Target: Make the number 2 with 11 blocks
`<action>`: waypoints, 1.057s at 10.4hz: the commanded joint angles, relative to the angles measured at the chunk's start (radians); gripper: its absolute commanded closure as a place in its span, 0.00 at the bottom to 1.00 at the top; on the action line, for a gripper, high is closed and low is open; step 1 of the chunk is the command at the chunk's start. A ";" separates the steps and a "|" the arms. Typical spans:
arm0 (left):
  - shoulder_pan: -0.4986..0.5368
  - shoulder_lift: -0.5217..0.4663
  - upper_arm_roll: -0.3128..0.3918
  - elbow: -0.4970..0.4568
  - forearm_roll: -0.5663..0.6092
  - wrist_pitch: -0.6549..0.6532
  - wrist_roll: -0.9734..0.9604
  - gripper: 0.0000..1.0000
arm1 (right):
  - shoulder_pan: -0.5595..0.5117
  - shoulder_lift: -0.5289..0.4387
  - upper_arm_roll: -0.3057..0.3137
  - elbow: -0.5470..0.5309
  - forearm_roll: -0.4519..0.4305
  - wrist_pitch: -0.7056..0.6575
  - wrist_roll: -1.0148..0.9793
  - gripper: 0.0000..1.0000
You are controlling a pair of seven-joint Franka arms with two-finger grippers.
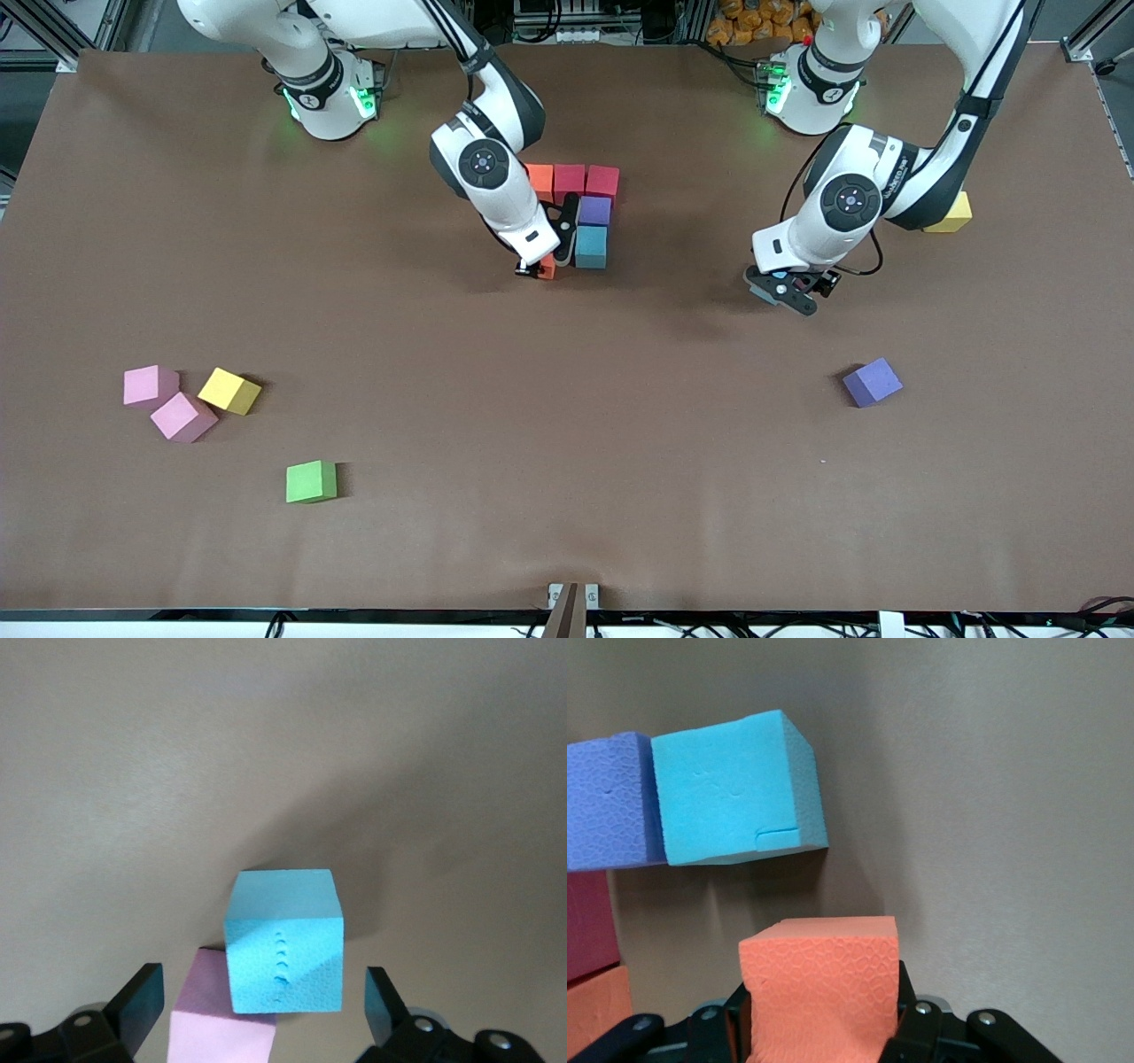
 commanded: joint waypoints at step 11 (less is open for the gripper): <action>0.005 0.010 -0.003 -0.120 -0.017 0.187 -0.017 0.00 | 0.182 0.015 -0.099 -0.044 0.130 0.143 -0.024 0.81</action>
